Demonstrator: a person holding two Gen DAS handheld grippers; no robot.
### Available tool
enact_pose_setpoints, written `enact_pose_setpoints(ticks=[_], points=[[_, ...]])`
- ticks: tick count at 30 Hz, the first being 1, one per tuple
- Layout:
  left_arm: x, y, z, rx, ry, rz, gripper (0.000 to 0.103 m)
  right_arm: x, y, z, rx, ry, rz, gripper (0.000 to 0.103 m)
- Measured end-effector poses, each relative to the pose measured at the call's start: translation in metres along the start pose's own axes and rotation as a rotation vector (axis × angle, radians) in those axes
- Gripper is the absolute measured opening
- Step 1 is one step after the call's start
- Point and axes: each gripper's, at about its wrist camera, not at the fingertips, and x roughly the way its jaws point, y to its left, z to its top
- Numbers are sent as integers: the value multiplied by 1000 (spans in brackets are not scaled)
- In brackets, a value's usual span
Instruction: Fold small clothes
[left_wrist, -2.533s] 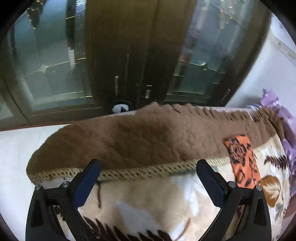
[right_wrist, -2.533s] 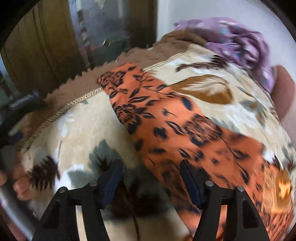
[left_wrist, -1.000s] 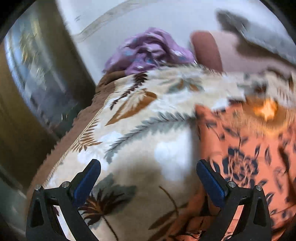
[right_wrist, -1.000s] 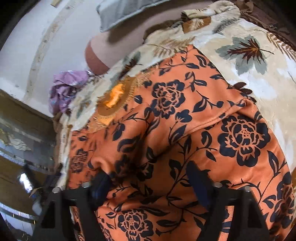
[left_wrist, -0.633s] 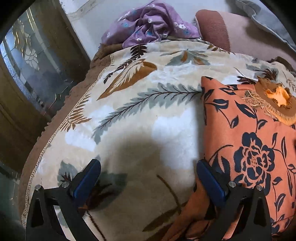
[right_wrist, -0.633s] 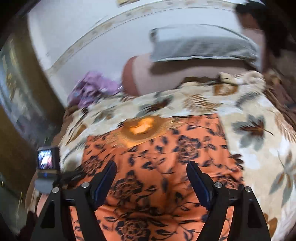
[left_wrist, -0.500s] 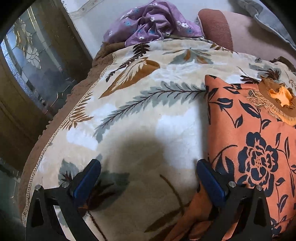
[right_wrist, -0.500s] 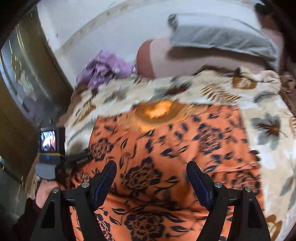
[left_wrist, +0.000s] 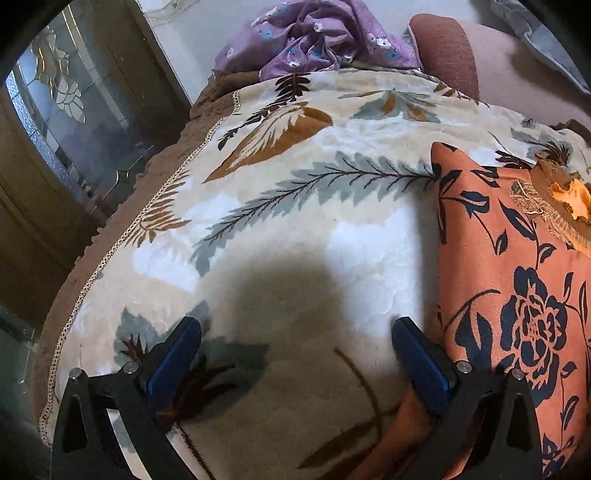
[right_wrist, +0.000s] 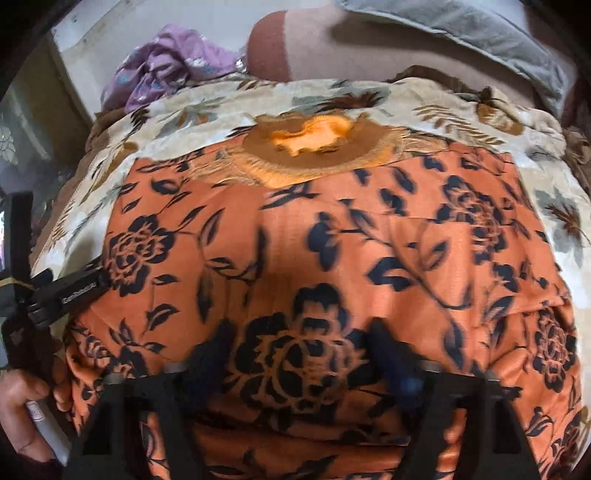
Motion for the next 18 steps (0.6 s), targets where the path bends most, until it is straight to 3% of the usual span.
enact_pose_setpoints(ticks=[3, 5, 8, 13, 15, 17, 18], points=[[-1, 0, 0, 0, -2, 0, 103, -13, -28, 2, 50, 17, 56, 16], [-2, 0, -1, 3, -7, 7, 103, -19, -38, 6, 58, 12, 52, 5], [-4, -1, 1, 4, -17, 12, 103, -41, -71, 9, 97, -34, 5, 4], [-13, -1, 6, -6, -52, -7, 103, -63, -134, 9, 292, -45, 70, 8], [-19, 0, 8, -14, -77, -17, 103, -66, -129, 11, 311, -38, 126, 8], [-24, -4, 8, 0, -104, -20, 103, -66, -105, 16, 249, -41, 135, 9], [-26, -6, 7, 9, -109, -27, 103, -62, -88, 18, 208, -32, 141, 17]])
